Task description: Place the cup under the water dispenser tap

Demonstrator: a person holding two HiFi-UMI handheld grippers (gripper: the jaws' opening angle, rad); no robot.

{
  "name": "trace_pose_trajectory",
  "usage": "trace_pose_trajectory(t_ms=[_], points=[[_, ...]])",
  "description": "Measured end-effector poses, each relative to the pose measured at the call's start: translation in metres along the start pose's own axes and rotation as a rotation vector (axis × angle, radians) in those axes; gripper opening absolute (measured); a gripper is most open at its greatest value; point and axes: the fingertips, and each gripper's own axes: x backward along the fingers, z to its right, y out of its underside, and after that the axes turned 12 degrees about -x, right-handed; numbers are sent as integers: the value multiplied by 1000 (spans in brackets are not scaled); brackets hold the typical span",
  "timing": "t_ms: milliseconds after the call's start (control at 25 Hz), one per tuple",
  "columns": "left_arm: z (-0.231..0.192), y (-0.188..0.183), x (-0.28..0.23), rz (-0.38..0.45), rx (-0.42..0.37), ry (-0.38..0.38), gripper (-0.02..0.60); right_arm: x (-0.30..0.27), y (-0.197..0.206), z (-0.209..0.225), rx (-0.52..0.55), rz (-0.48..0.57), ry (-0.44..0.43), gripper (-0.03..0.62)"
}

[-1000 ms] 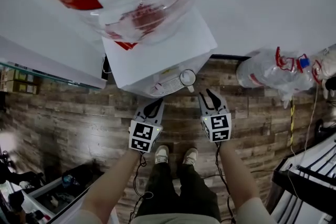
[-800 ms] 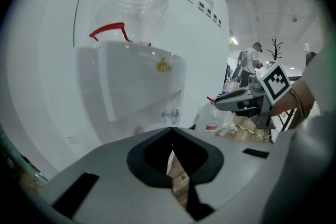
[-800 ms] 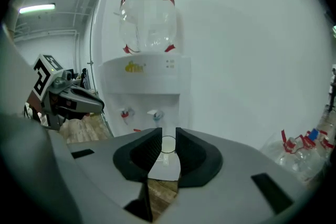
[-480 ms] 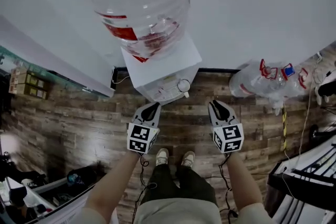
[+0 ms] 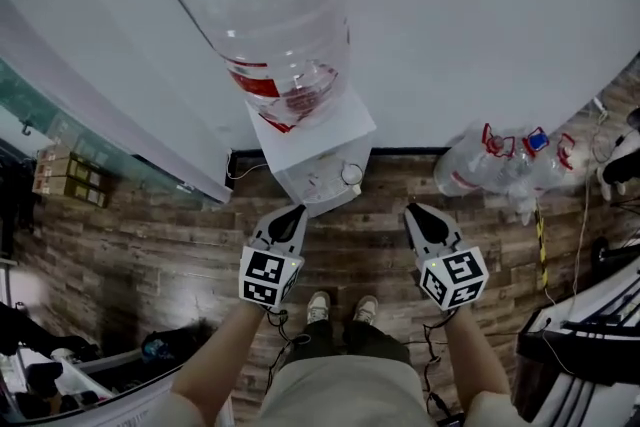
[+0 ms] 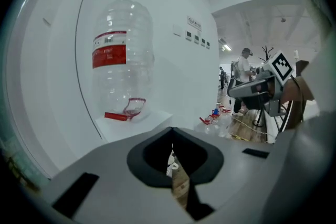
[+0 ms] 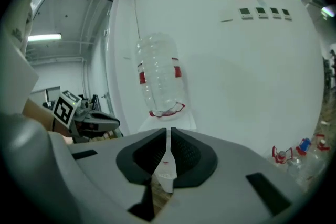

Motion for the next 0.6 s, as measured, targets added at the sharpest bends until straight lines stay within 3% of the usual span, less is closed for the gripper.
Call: trace_pose_trajectory(t_ms=[120, 360, 600], points=[[6, -22, 24, 6, -30, 2, 6, 21, -27, -19, -20, 22, -38, 29], [17, -68, 67, 71, -52, 15, 6, 69, -70, -57, 216, 84, -3, 26], [6, -109, 100, 153, -94, -37, 6, 114, -100, -81, 145, 175, -10, 8]])
